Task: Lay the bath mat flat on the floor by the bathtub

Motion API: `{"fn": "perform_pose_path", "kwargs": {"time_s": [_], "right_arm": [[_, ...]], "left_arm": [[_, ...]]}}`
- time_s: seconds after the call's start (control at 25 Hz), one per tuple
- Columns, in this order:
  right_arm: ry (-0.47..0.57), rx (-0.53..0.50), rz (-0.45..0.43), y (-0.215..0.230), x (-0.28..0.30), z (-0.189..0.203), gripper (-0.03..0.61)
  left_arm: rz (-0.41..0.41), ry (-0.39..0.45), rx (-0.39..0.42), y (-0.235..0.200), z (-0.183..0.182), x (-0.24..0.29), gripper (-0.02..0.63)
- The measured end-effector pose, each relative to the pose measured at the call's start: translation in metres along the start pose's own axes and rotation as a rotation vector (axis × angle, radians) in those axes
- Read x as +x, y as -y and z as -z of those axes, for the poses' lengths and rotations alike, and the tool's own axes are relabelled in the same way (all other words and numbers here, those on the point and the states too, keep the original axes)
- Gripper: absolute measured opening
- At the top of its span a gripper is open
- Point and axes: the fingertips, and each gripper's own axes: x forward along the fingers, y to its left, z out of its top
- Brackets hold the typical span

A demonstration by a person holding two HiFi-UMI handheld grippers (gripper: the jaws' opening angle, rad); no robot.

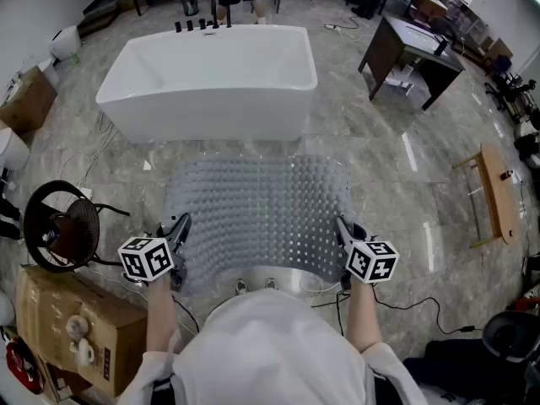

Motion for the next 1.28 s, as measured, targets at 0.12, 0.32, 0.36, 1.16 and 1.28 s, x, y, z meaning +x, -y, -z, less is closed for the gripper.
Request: {"fn": "perform_pose_path", "kwargs": {"time_s": [0.12,0.32,0.36,1.16,1.28], "right_arm": [[-0.003,0.0,0.003,-0.003,0.002,0.002,0.035],[-0.005,-0.003,0.007,-0.004,0.003,0.004,0.035],[-0.003,-0.003,0.007,-0.004,0.003,0.004,0.035],[0.026,0.036,0.036,-0.034,0.004,0.005,0.035],[0.034,0.033,0.051,-0.035,0.005,0.006,0.035]], "left_arm": [[0.003,-0.003,-0.006,-0.004,0.002,-0.002,0.043],[-0.003,-0.005,-0.014,-0.008,0.006,-0.004,0.043],[-0.004,-0.004,-0.014,-0.008,0.006,-0.004,0.043],[0.044,-0.002,-0.02,-0.037,0.0,-0.012,0.043],[0.064,-0.004,-0.018,-0.04,-0.001,-0.011,0.043]]}}
